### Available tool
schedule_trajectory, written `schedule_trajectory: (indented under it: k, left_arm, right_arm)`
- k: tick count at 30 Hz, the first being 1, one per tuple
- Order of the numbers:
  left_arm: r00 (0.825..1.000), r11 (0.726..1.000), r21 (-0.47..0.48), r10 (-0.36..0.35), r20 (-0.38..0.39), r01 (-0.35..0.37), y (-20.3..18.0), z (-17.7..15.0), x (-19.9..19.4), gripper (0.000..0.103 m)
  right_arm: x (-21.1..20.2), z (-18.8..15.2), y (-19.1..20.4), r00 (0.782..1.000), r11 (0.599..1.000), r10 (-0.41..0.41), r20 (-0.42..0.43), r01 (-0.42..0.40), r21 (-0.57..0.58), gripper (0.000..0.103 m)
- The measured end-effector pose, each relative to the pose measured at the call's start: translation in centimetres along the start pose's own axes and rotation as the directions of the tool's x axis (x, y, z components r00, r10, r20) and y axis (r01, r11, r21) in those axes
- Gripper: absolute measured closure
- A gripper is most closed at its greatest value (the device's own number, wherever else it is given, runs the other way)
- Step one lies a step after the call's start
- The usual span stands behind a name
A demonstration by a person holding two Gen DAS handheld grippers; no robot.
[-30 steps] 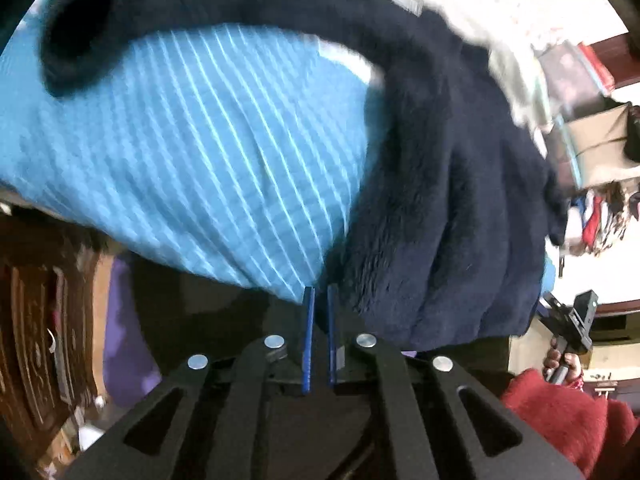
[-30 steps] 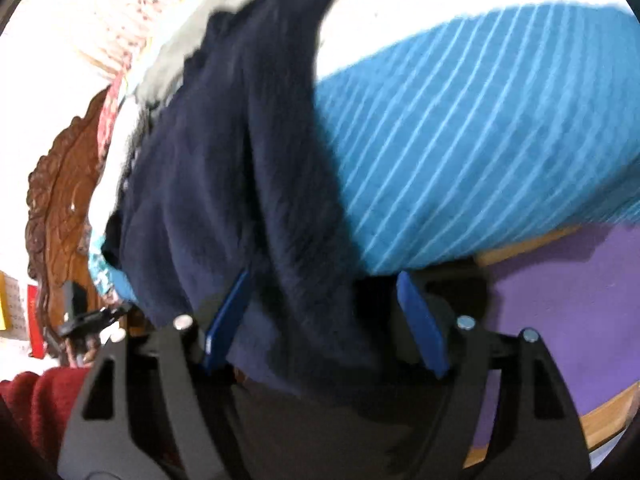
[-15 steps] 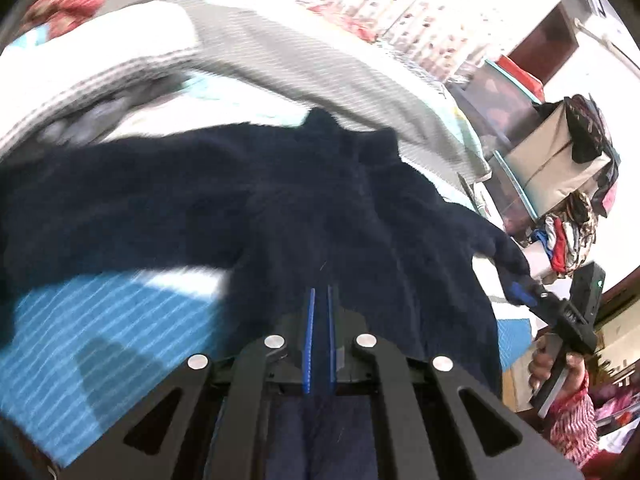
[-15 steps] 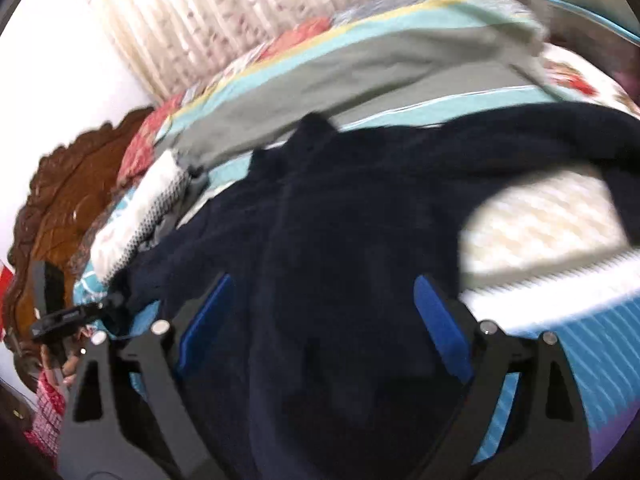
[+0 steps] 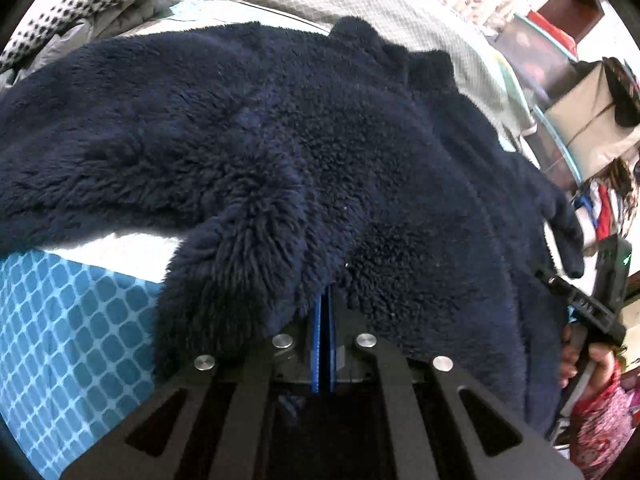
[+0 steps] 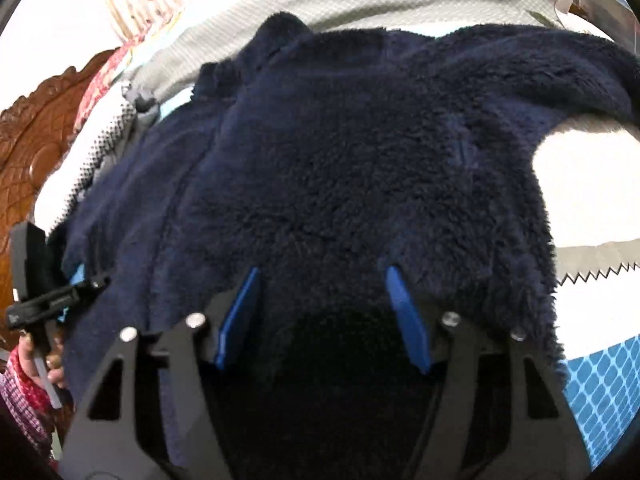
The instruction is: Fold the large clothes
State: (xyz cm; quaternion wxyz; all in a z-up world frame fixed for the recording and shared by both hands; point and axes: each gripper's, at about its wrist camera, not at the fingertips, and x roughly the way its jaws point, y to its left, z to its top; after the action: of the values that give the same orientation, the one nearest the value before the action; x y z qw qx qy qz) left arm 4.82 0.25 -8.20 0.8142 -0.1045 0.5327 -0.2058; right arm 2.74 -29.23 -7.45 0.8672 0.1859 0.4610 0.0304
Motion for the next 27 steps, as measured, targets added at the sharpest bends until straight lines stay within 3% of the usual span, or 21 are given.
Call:
schedule_trajectory:
  k: [6, 8, 10, 11, 12, 14, 15, 18, 21, 23, 24, 26, 27]
  left_arm:
    - [0.990, 0.999, 0.028, -0.031, 0.139, 0.028, -2.5, 1.9, -3.8, 0.094]
    - [0.993, 0.999, 0.047, -0.013, 0.117, 0.008, -3.5, 2.6, -2.4, 0.094]
    - [0.998, 0.996, 0.078, 0.042, 0.045, -0.045, -3.8, 2.4, 0.8, 0.094]
    - [0.998, 0.993, 0.096, 0.070, 0.009, -0.071, -3.5, 2.1, 2.4, 0.094]
    - [0.996, 0.990, 0.112, 0.088, 0.006, -0.088, -3.3, 1.5, 3.8, 0.094]
    - [0.996, 0.990, 0.119, 0.071, 0.062, -0.078, -3.2, 1.4, 3.0, 0.094]
    - [0.996, 0.991, 0.113, 0.067, 0.058, -0.073, -3.2, 1.4, 2.6, 0.094]
    - [0.998, 0.997, 0.069, 0.039, 0.048, -0.043, -2.5, 1.9, 1.3, 0.094]
    - [0.998, 0.999, 0.029, 0.030, 0.054, -0.032, -2.3, 1.9, 0.3, 0.094]
    - [0.998, 1.000, 0.010, 0.023, 0.055, -0.023, -2.8, 1.7, -0.3, 0.094]
    - [0.998, 1.000, -0.001, 0.009, 0.058, -0.009, -3.0, 1.6, -0.8, 0.094]
    - [0.998, 1.000, -0.011, -0.019, 0.066, 0.020, -3.9, 1.9, -1.9, 0.094]
    - [0.997, 1.000, -0.003, -0.029, 0.073, 0.029, -4.0, 1.7, -2.8, 0.094]
  right_arm:
    - [-4.1, 2.2, -0.9, 0.987, 0.997, 0.063, 0.151, -0.069, 0.036, 0.040]
    - [-2.7, 2.9, -2.3, 0.991, 0.991, 0.081, 0.108, -0.091, 0.096, 0.040]
    - [0.9, 2.4, -3.9, 0.997, 0.985, 0.062, -0.036, -0.056, 0.160, 0.039]
    - [1.3, 2.2, -4.5, 0.996, 0.985, 0.082, -0.029, -0.077, 0.155, 0.040]
    - [0.5, 2.3, -5.1, 0.993, 0.980, 0.115, -0.007, -0.112, 0.165, 0.040]
    - [-1.9, 2.9, -6.4, 0.980, 0.954, 0.194, 0.052, -0.200, 0.223, 0.040]
    - [-4.3, 3.2, -7.9, 0.968, 0.940, 0.209, 0.141, -0.238, 0.243, 0.040]
    - [-10.7, 2.9, -14.8, 0.951, 0.917, 0.070, 0.302, -0.181, 0.356, 0.040]
    - [-14.9, 0.9, -22.8, 0.923, 0.816, -0.050, 0.382, -0.183, 0.548, 0.040]
    - [-16.6, -0.6, -28.1, 0.893, 0.691, -0.069, 0.444, -0.278, 0.668, 0.040]
    - [-17.1, -0.9, -29.8, 0.881, 0.649, -0.077, 0.467, -0.312, 0.694, 0.040]
    - [-17.5, -0.6, -32.3, 0.856, 0.592, -0.069, 0.512, -0.378, 0.712, 0.040]
    - [-17.6, 0.0, -33.4, 0.857, 0.574, -0.080, 0.510, -0.379, 0.726, 0.040]
